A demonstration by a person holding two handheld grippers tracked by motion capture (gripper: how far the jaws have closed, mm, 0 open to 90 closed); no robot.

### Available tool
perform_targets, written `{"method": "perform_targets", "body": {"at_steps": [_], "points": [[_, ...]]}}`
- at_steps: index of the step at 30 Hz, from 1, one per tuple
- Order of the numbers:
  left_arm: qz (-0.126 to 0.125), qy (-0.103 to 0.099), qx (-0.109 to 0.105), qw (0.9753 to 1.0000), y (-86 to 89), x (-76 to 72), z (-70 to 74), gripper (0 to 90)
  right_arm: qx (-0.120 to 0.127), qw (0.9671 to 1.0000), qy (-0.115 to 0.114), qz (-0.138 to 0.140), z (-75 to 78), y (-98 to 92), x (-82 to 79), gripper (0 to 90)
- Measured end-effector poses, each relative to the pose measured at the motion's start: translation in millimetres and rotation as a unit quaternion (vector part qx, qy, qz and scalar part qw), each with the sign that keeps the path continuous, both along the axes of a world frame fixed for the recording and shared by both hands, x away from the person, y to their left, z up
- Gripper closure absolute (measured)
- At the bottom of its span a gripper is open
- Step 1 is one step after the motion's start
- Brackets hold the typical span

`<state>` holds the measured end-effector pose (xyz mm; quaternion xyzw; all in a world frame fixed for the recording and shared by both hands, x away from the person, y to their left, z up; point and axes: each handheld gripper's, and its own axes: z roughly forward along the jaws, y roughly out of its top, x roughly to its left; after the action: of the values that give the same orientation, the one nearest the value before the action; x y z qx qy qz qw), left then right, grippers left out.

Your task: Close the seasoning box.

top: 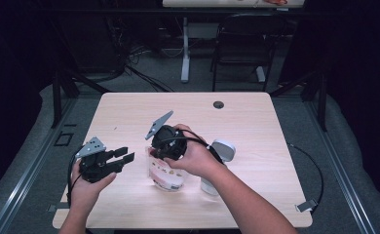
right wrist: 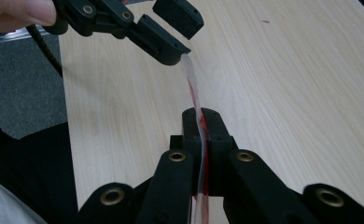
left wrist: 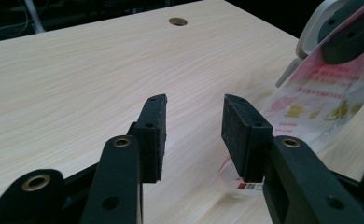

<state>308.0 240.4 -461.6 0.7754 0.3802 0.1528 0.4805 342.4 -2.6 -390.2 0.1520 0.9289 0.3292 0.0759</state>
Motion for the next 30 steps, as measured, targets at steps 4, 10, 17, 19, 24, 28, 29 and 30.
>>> {"method": "perform_targets", "body": {"at_steps": [4,10,17,19,24,28,29,30], "points": [[-0.008,0.004,0.007,0.9999,-2.0,0.7,-2.0,58.7,0.009,1.0,-0.001,0.001,1.1,-2.3,-1.8,90.0],[-0.023,0.0,0.002,0.9997,-3.8,0.0,-3.9,55.7,0.019,0.9998,-0.011,0.005,6.1,-9.8,-5.7,90.0],[-0.049,0.001,0.003,0.9988,-9.8,-0.7,-6.0,50.9,0.036,0.9991,-0.024,0.004,13.1,-21.4,-8.6,90.0],[-0.062,0.011,0.003,0.998,-12.9,-0.1,-7.9,49.6,0.041,0.9988,-0.025,0.005,15.3,-24.4,-9.3,90.0],[-0.083,0.014,0.009,0.9964,-22.8,0.0,-13.3,49.3,0.048,0.9983,-0.031,0.008,20.8,-31.5,-10.6,90.0],[-0.107,0.01,0.004,0.9942,-29.1,-1.1,-15.9,47.4,0.05,0.9982,-0.033,0.009,25.3,-35.6,-12.2,90.0],[-0.107,0.01,0.004,0.9942,-29.1,-1.1,-15.9,47.1,0.051,0.9981,-0.034,0.008,26.1,-36.3,-12.5,90.0],[-0.118,0.009,0.003,0.993,-32.4,-1.9,-16.2,46.9,0.049,0.9982,-0.034,0.009,27.1,-37.4,-12.7,90.0]]}}
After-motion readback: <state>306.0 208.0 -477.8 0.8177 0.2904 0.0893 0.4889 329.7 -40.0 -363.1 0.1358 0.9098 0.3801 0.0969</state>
